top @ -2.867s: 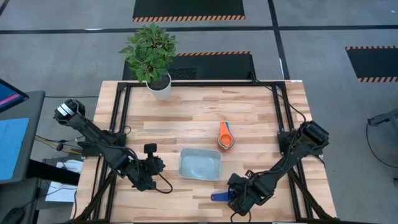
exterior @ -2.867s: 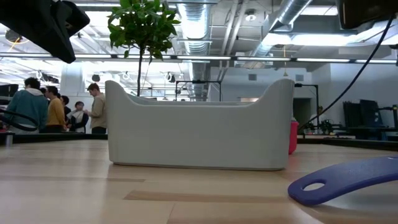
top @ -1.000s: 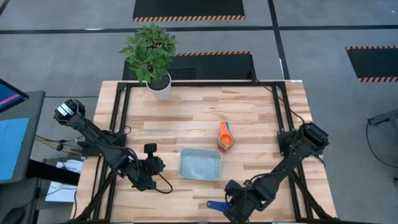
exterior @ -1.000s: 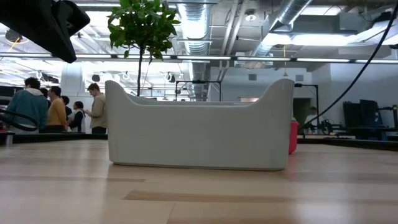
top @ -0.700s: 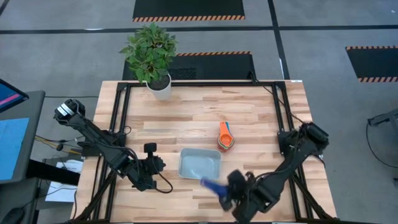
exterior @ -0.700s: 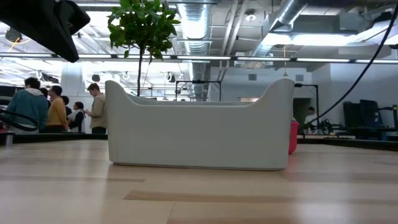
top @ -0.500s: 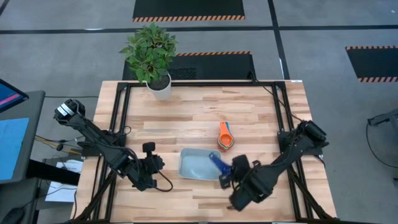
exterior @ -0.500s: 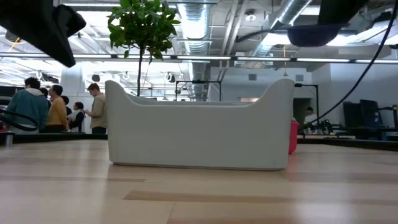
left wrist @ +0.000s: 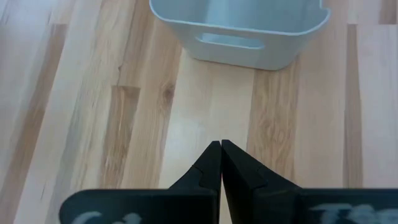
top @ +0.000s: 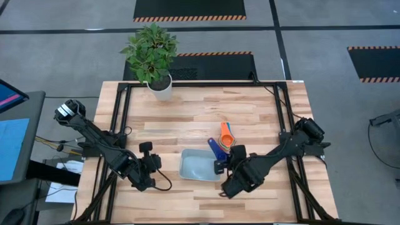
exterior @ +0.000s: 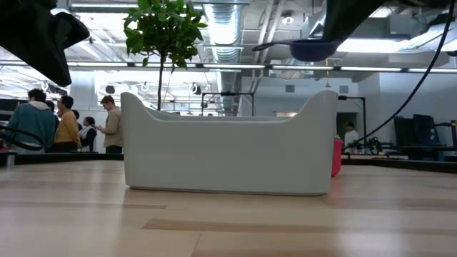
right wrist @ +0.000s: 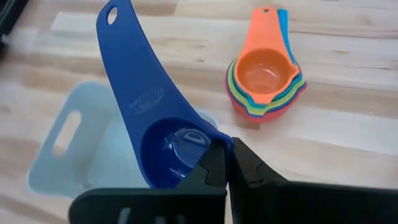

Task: Nest measuring cups in basket
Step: Stack the dark blue measuring cup on top of the orange measuring cup

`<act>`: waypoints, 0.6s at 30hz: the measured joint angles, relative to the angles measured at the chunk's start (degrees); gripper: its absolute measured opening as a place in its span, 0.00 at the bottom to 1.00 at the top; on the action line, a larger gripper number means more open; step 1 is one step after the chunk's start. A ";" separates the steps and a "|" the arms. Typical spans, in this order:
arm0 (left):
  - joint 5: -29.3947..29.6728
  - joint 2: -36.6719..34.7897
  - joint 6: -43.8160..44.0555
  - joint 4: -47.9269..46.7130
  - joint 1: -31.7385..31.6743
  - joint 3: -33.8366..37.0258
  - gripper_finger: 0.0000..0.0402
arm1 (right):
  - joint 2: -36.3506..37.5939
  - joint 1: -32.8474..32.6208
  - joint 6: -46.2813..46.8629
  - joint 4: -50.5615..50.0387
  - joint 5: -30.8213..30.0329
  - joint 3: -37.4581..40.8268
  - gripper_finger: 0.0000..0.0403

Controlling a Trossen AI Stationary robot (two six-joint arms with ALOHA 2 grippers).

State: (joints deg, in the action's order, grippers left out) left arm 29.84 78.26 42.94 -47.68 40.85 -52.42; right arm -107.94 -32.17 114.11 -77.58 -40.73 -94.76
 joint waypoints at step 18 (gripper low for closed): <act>0.84 0.00 -9.36 -1.16 0.32 0.13 0.00 | -0.03 9.25 12.53 0.26 5.62 5.12 0.01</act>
State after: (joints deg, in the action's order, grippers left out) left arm 30.68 78.26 33.58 -48.84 41.17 -52.29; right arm -107.97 -22.92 126.64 -77.32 -35.11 -89.64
